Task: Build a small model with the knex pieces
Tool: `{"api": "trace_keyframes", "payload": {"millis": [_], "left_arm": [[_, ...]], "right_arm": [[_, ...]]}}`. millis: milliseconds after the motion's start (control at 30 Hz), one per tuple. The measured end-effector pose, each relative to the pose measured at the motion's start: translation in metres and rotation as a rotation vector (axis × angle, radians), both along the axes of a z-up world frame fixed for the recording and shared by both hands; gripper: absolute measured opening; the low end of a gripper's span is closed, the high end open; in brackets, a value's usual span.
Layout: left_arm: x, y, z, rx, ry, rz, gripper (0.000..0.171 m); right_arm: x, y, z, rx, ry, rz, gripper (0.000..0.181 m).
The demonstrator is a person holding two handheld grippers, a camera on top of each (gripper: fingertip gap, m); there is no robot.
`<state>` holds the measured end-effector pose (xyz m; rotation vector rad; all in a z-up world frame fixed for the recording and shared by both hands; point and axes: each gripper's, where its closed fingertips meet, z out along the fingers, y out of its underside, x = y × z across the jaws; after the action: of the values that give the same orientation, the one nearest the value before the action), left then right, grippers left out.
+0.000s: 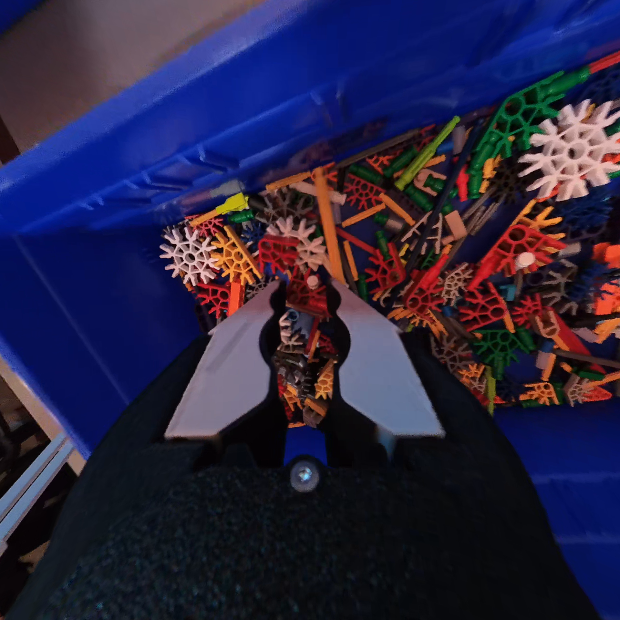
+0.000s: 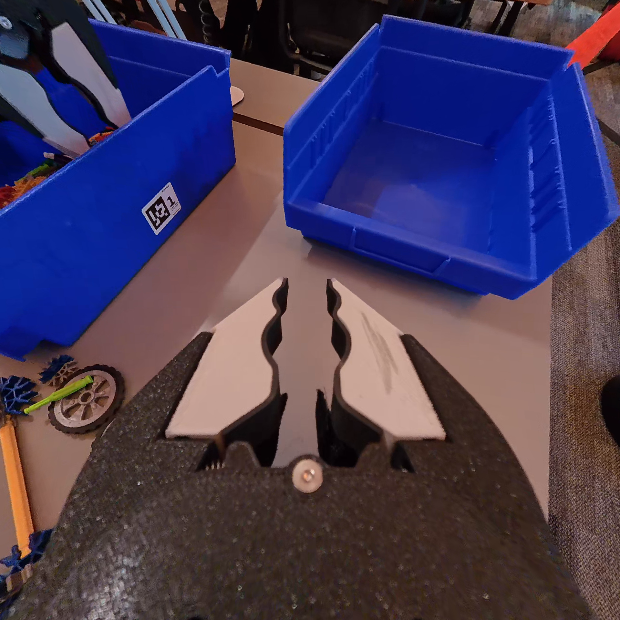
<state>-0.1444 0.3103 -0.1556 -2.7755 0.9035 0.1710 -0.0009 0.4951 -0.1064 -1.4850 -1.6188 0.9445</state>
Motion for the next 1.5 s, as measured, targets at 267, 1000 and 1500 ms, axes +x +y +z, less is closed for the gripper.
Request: {"api": "trace_keyframes", "payload": {"millis": [267, 1000, 1500], "left_arm": [[0.035, -0.003, 0.009, -0.021, -0.102, -0.071, 0.022], [-0.047, -0.073, 0.042, -0.149, 0.227, 0.175, 0.053], [-0.051, -0.069, -0.009, -0.335, 0.195, 0.142, 0.039]], "right_arm": [[0.001, 0.002, -0.001, -0.003, -0.002, -0.005, 0.022], [0.001, 0.0, 0.0, 0.013, -0.01, 0.0, 0.022], [0.001, 0.001, -0.006, 0.032, -0.035, -0.003, 0.022]]}}
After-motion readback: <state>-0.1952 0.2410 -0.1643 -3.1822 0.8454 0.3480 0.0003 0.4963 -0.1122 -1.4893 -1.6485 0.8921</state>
